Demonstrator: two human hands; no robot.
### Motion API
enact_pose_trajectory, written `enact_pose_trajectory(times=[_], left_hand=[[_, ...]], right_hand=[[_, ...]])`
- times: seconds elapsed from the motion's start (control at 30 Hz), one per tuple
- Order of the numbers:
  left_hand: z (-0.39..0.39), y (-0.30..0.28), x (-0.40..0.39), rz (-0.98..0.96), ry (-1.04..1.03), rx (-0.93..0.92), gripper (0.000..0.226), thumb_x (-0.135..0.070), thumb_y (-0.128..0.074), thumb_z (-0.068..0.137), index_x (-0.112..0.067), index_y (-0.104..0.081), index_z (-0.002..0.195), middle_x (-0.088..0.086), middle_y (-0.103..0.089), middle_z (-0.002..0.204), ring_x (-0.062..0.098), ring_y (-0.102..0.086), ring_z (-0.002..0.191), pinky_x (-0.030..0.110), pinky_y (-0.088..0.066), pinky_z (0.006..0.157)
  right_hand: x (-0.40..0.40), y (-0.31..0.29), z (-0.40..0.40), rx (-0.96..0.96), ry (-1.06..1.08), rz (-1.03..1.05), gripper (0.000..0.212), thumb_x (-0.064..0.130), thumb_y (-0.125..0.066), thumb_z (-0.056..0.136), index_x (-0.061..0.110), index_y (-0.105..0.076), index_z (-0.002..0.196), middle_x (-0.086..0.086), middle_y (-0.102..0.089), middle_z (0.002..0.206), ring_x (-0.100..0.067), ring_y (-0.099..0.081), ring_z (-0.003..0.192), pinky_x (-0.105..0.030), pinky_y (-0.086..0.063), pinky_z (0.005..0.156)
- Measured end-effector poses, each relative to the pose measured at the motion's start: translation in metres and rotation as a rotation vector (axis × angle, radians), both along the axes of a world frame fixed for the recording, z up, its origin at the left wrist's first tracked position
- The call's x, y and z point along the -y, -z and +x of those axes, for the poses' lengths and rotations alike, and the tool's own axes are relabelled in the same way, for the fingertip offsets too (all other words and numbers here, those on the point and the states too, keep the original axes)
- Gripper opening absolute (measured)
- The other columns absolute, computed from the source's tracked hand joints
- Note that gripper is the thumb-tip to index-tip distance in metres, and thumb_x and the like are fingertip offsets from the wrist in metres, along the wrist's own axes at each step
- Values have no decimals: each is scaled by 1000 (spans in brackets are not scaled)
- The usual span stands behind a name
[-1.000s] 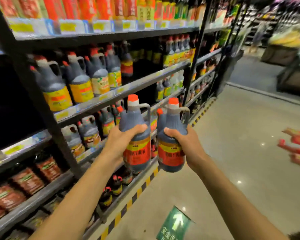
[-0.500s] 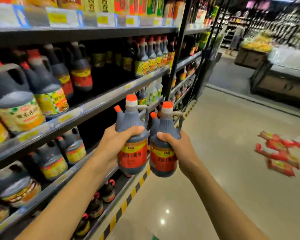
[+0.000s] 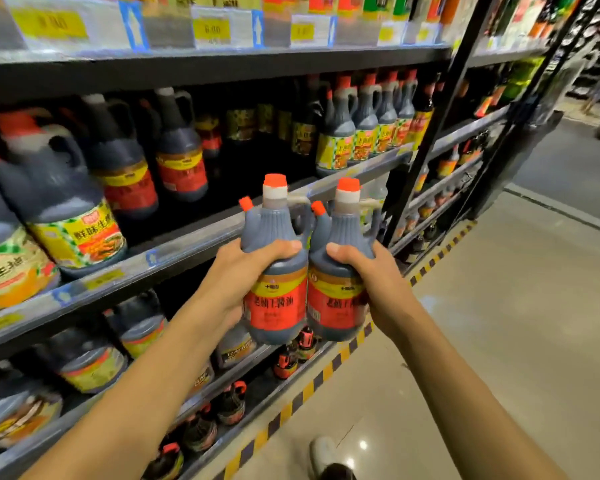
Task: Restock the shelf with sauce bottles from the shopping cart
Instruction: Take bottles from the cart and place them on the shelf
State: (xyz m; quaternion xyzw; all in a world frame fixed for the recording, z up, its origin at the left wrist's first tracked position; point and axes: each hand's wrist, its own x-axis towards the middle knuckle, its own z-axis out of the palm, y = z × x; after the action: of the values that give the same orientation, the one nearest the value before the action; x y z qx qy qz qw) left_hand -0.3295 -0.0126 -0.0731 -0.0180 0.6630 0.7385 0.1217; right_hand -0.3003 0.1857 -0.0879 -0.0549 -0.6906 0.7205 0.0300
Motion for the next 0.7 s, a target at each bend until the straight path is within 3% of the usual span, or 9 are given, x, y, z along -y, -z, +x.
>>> enact_pose_trajectory(times=[0.13, 0.27, 0.4, 0.47, 0.6, 0.7], left_hand=[[-28, -9, -12, 9, -105, -26, 28, -23, -82, 81, -15, -72, 106, 4, -80, 89, 18, -77, 73, 26, -57, 56], [-51, -14, -24, -31, -226, -160, 47, -28, -91, 70, -18, -72, 112, 1, -80, 101, 19, -77, 89, 32, -57, 73], [-71, -16, -33, -53, -326, -382, 63, -37, -86, 59, -15, -70, 116, 4, -77, 111, 22, -73, 105, 36, -58, 86], [-81, -17, -37, -66, -357, -459, 64, -34, -85, 63, -10, -69, 120, 8, -75, 116, 27, -71, 110, 42, -57, 91], [-99, -23, -42, -128, -470, -562, 60, -37, -86, 60, -19, -69, 115, -3, -77, 112, 18, -72, 108, 31, -57, 85], [-111, -27, -46, -205, -569, -633, 57, -39, -87, 60, -25, -67, 112, -7, -76, 108, 15, -72, 106, 31, -57, 85]], right_hand=[[-16, -5, -52, -22, -141, 3, 31, 28, -72, 92, 21, -67, 122, -3, -78, 109, -24, -76, 98, -48, -59, 92], [-30, -10, -102, -125, -270, 15, 47, 33, -79, 85, 21, -64, 128, -1, -76, 117, -23, -73, 105, -50, -57, 97], [-43, -21, -144, -316, -345, 17, 67, 41, -82, 69, 18, -59, 128, 10, -75, 114, -14, -72, 108, -31, -58, 87], [-48, -29, -162, -412, -379, 1, 71, 38, -80, 69, 11, -57, 131, 3, -73, 118, -16, -71, 111, -28, -57, 87], [-51, -40, -195, -519, -437, -21, 68, 33, -80, 71, 3, -56, 127, -4, -70, 118, -20, -70, 113, -31, -56, 90], [-49, -44, -212, -577, -452, -20, 57, 32, -80, 69, 15, -58, 119, 3, -70, 111, -9, -71, 105, -22, -56, 84]])
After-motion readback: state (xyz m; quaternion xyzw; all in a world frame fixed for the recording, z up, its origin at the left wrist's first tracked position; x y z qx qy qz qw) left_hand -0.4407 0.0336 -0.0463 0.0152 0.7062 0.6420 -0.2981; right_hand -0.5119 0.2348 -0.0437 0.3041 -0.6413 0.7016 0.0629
